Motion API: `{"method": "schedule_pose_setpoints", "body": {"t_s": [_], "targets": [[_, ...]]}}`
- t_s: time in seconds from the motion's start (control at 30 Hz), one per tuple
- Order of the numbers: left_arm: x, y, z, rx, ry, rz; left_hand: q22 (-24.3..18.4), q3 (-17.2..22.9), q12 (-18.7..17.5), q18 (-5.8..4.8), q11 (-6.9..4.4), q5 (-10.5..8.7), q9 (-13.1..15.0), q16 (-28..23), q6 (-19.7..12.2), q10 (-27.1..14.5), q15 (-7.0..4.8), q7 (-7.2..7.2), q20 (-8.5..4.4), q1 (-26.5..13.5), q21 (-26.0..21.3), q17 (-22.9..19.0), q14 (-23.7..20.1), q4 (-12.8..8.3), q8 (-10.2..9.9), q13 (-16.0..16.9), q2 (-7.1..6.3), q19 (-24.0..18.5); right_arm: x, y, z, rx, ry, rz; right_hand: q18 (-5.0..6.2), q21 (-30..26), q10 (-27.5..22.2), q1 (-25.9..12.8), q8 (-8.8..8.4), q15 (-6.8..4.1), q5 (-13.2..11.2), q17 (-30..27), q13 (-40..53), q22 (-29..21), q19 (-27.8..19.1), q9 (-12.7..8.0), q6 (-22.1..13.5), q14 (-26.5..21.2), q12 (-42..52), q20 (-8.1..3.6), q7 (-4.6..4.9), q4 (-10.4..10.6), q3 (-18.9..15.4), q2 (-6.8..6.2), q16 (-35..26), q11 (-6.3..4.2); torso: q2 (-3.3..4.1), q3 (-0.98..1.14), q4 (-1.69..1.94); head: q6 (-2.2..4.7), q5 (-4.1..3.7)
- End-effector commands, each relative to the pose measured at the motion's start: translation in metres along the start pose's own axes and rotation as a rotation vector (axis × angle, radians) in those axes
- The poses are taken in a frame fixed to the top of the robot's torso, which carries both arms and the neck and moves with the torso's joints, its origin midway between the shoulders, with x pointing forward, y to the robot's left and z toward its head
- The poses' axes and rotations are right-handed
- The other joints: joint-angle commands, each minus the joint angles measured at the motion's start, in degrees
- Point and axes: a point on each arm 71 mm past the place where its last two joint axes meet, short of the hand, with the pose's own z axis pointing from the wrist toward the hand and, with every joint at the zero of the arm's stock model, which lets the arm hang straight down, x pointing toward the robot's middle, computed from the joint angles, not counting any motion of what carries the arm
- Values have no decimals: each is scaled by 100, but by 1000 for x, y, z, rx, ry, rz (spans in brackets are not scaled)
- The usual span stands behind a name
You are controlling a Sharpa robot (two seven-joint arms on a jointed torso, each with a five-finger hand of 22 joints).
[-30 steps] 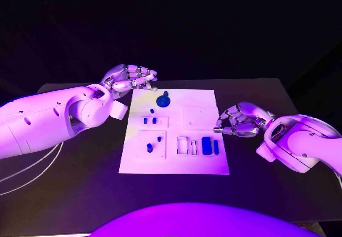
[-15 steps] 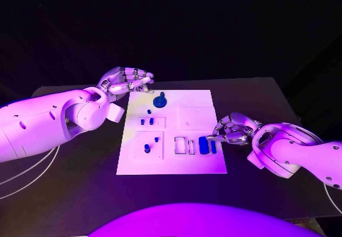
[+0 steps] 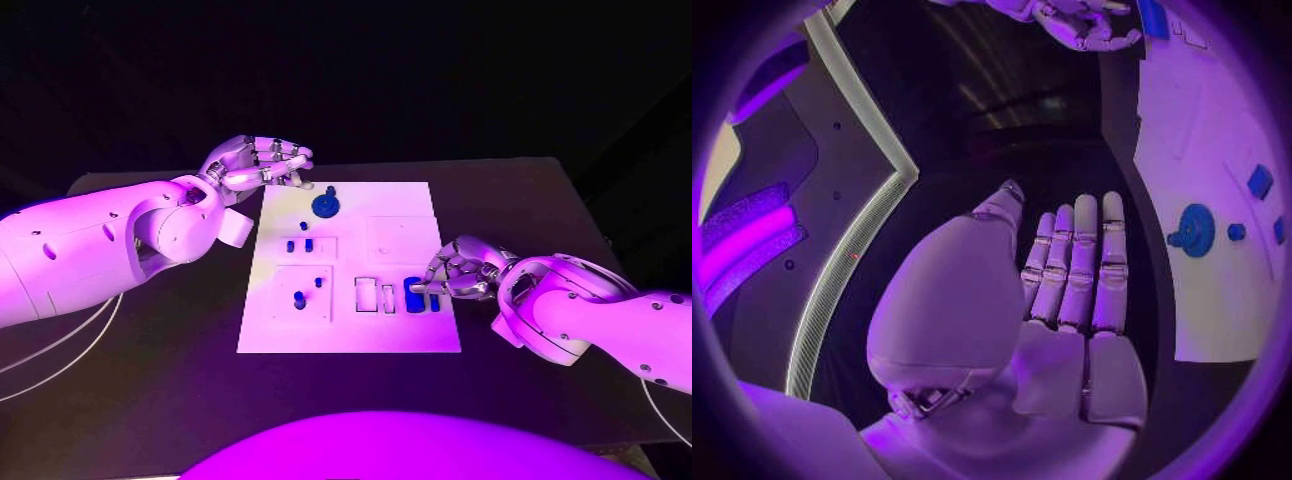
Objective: Assemble the parts on the task board
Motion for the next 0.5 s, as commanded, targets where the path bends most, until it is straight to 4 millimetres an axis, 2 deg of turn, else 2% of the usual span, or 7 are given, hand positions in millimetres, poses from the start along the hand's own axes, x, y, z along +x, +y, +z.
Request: {"method": "schedule_pose_setpoints", "body": {"t_s": [0.03,0.2,0.5], "targets": [[2,-1,1,6,18,-5,-6,3,28,25,22,4,-7,36,-50,-32,7,111,-2,-28,-19,-6,-52,28,12,-5,18,29,6,0,1,12,55,-55,-54,17,83,-99,60,-15,33,966,77,995,24,20,20,474,47,3,-18,1,-118,10,20,-5,-5,7,-7,1,21],[3,0,1,3,24,-7,-9,2,30,25,22,4,-7,37,-51,-34,7,112,-2,-29,-25,-9,-53,27,13,-5,19,33,9,3,2,10,63,-75,-54,28,123,-142,145,-34,41,968,164,999,25,58,94,472,69,-8,-49,5,-281,17,20,-30,-7,-1,-3,1,37],[3,0,1,0,25,-8,-11,1,31,25,23,4,-7,38,-52,-35,8,113,-2,-32,-28,-10,-54,28,13,-6,19,35,14,6,6,31,90,-114,-52,14,131,-233,209,-50,53,970,201,996,21,97,123,472,61,-21,-71,15,-435,-10,19,-48,-4,1,4,1,61]]}}
